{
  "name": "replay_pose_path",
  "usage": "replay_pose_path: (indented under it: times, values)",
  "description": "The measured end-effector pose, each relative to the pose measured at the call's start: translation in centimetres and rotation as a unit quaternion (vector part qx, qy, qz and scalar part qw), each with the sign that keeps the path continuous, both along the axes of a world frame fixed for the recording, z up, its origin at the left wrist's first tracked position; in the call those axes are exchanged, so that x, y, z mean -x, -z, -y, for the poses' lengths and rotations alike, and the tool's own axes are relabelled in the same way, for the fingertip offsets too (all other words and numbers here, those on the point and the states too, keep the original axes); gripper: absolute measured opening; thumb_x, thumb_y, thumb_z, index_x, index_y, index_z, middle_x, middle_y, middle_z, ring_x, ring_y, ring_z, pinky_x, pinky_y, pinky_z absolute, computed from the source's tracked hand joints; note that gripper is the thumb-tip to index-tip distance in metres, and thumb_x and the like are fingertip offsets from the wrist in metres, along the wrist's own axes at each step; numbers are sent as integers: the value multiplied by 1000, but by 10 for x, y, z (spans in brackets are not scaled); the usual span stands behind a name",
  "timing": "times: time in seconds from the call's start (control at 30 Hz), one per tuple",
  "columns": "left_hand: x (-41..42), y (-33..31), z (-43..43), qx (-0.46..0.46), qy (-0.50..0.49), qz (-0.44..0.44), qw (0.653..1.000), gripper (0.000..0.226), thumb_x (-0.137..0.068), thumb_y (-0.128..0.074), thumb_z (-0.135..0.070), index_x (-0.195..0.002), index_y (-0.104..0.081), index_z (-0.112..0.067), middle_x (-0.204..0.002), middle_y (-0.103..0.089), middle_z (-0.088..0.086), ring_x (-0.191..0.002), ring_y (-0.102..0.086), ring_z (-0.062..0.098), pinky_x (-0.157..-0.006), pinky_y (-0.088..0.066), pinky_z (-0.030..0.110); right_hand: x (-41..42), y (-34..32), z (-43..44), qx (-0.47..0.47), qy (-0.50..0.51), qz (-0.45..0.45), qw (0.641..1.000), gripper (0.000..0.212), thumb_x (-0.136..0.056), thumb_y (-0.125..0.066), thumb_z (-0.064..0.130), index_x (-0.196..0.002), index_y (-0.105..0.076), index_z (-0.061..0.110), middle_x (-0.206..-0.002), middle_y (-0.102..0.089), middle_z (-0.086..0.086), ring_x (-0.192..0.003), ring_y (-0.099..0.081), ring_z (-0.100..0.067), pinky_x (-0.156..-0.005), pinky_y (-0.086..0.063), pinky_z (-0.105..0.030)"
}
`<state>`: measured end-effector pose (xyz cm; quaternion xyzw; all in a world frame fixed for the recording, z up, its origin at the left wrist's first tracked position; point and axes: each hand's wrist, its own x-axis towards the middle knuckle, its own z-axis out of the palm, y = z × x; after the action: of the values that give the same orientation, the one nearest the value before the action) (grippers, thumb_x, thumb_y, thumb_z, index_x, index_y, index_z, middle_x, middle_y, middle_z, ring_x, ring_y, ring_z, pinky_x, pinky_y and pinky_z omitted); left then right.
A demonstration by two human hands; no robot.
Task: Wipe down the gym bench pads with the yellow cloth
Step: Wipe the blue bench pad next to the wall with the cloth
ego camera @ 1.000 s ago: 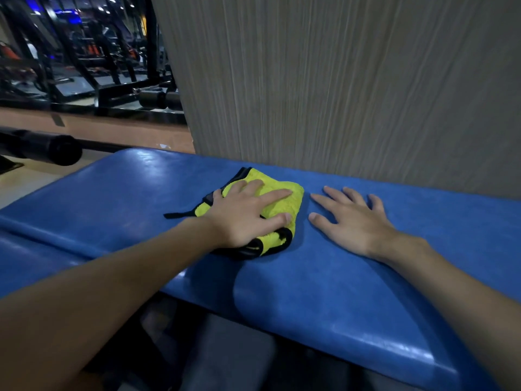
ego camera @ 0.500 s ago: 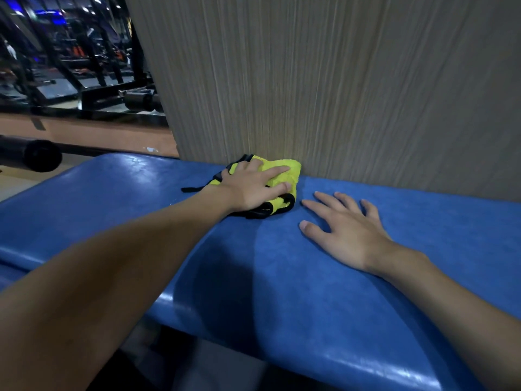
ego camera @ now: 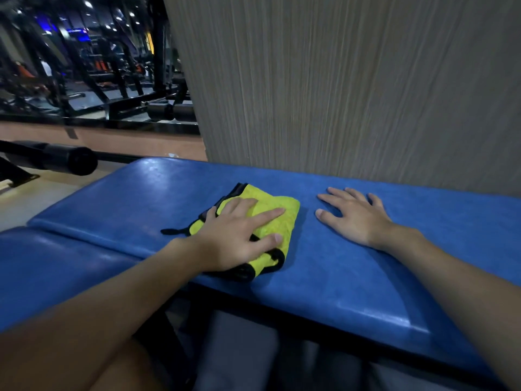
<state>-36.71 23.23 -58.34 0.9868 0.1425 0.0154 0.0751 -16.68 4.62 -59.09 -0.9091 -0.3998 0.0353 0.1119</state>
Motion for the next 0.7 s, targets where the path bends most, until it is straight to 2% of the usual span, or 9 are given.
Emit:
replay_pose_path:
  times: [0.17, 0.23, 0.43, 0.6, 0.7]
  values:
    - [41, 4, 10, -14, 2, 8, 1000, 74, -71, -12, -87, -143, -8, -70, -161, -19, -5, -150, -2, 12, -116, -13, 63, 1, -11, -5, 76, 7, 17, 997, 62, -95, -24, 68, -153, -24, 43, -165, -14, 14, -153, -5, -18, -117, 7, -60]
    - [38, 3, 10, -5, -6, 9, 1000, 74, -70, -15, -87, -143, -10, -71, -160, -21, -4, -150, -5, 13, -115, -13, 64, 1, -15, -8, 78, 2, 28, 997, 62, -96, -23, 68, -153, -25, 44, -164, -16, 14, -152, -6, -18, -116, 10, -60]
    - [3, 3, -3, 4, -25, -9, 1000, 79, -66, -14, -88, -142, -10, -70, -163, -16, -4, -151, -3, 14, -116, -10, 65, 0, -6, -19, 52, -9, 1, 999, 62, -96, -20, 68, -153, -18, 47, -165, -7, 17, -153, 0, -15, -120, 5, -55]
    - [-46, 0, -30, 8, -17, -7, 1000, 59, -88, -34, -78, -143, -14, -69, -164, -15, -2, -153, -4, 19, -115, -9, 67, -3, 3, -21, 49, -13, 13, 999, 63, -96, -18, 68, -154, -16, 45, -165, -4, 16, -153, 2, -16, -120, 4, -55]
    - [-84, 0, -47, 0, -23, -12, 1000, 65, -80, -29, -83, -143, -15, -69, -164, -17, -1, -152, -9, 21, -115, -12, 66, -3, 4, -21, 52, -16, 24, 998, 63, -96, -16, 67, -154, -15, 45, -165, -4, 15, -152, 2, -16, -119, 5, -55]
